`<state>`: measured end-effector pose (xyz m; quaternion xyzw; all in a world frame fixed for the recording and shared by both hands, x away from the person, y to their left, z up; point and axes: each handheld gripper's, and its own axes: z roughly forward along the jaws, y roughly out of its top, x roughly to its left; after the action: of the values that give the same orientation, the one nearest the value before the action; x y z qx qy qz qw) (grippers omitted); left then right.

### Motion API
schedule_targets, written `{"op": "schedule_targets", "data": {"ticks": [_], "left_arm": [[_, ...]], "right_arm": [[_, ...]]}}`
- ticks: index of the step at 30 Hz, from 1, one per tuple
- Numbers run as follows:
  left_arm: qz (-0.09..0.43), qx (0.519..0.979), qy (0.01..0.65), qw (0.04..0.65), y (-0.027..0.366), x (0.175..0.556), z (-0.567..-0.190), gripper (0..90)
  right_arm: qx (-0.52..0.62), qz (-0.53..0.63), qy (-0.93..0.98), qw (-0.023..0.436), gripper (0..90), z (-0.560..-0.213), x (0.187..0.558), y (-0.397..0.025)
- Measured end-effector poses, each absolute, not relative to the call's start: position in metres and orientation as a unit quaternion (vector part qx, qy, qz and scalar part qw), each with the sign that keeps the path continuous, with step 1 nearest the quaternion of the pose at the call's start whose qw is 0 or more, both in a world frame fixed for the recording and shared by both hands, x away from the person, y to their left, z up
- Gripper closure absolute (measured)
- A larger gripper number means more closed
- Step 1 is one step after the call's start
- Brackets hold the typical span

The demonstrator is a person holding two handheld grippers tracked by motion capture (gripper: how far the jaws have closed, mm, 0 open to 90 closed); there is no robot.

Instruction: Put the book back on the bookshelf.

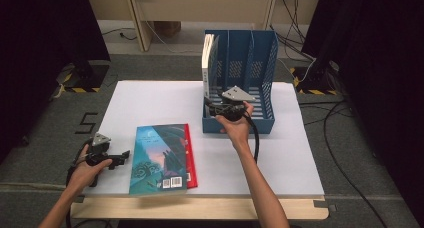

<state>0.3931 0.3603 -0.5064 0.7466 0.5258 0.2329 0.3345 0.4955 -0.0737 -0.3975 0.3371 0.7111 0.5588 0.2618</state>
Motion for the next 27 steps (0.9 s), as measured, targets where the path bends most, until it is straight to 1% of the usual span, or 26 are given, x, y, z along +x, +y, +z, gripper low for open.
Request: {"op": "schedule_targets", "data": {"ticks": [5,12,16,27], "left_arm": [[0.234,0.746,0.526,0.335,0.360,0.393,-0.507,9.0],[0.233,0.746,0.526,0.335,0.360,0.393,-0.506,9.0],[0.232,0.747,0.526,0.335,0.361,0.393,-0.506,9.0],[0.232,0.747,0.526,0.335,0.361,0.393,-0.506,9.1]], "right_arm": [[0.331,0.561,0.715,0.253,37.1,-0.392,0.484,-0.076],[0.335,0.558,0.717,0.251,36.6,-0.393,0.474,-0.084],[0.345,0.563,0.713,0.237,36.0,-0.393,0.469,-0.087],[0.346,0.562,0.716,0.226,33.7,-0.396,0.455,-0.090]]}}
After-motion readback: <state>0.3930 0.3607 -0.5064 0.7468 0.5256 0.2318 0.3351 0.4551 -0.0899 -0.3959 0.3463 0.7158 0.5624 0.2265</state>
